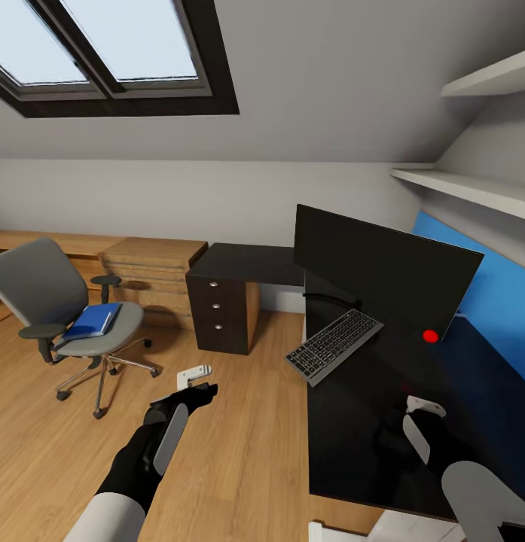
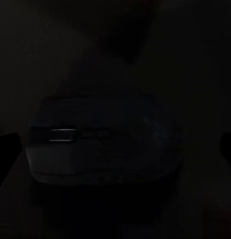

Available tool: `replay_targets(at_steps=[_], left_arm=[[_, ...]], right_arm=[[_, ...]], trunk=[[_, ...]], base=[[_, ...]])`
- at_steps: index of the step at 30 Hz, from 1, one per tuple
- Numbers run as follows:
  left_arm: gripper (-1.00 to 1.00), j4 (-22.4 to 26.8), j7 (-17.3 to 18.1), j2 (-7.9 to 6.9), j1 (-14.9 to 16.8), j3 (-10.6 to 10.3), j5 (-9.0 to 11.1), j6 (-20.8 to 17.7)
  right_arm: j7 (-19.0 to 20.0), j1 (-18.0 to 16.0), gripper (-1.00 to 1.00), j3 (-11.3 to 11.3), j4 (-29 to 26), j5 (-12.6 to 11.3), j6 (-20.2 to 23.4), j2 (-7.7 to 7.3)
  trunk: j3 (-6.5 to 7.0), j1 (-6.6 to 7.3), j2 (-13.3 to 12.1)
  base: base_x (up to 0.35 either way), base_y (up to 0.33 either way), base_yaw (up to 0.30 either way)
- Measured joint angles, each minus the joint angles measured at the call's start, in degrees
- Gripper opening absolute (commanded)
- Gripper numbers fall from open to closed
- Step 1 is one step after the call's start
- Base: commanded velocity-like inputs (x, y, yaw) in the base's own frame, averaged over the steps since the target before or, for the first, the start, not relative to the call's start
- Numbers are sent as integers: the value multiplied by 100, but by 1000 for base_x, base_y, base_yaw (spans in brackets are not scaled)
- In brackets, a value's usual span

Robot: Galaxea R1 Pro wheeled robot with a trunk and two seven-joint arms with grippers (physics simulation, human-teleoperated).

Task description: In the bedroom, organize the workspace by keeping the computer under the desk, ensuring the monitor is on the desk, placing the keyboard on the desk next to the monitor, placing the mouse on the desk next to the keyboard, moving the folder from the swivel chair onto the desk next to the mouse, stacking the notebook on top of the folder with the pen on top of the notebook, and positioning the swivel chair next to the desk.

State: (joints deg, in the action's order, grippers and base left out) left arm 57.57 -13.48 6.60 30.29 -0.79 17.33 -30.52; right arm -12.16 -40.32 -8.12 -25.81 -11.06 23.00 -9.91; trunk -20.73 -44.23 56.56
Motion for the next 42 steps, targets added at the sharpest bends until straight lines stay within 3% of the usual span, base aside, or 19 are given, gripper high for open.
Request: replay_targets(at_steps=[28,32,42], left_arm=[[100,0,-6,0,0,0,-6,4],[100,0,-12,2,0,0,-8,10],[100,-13,-1,0,0,0,-15,7]], right_arm=[[169,0,100,11,-10,15,-2,1],[168,0,100,9,-10,15,-2,-1],[168,0,100,3,-15,15,-2,-1]], trunk=[[0,0,0],[-71,-87,159],[-72,-88,161]], base=[[0,0,0],[0,0,0],[0,0,0]])
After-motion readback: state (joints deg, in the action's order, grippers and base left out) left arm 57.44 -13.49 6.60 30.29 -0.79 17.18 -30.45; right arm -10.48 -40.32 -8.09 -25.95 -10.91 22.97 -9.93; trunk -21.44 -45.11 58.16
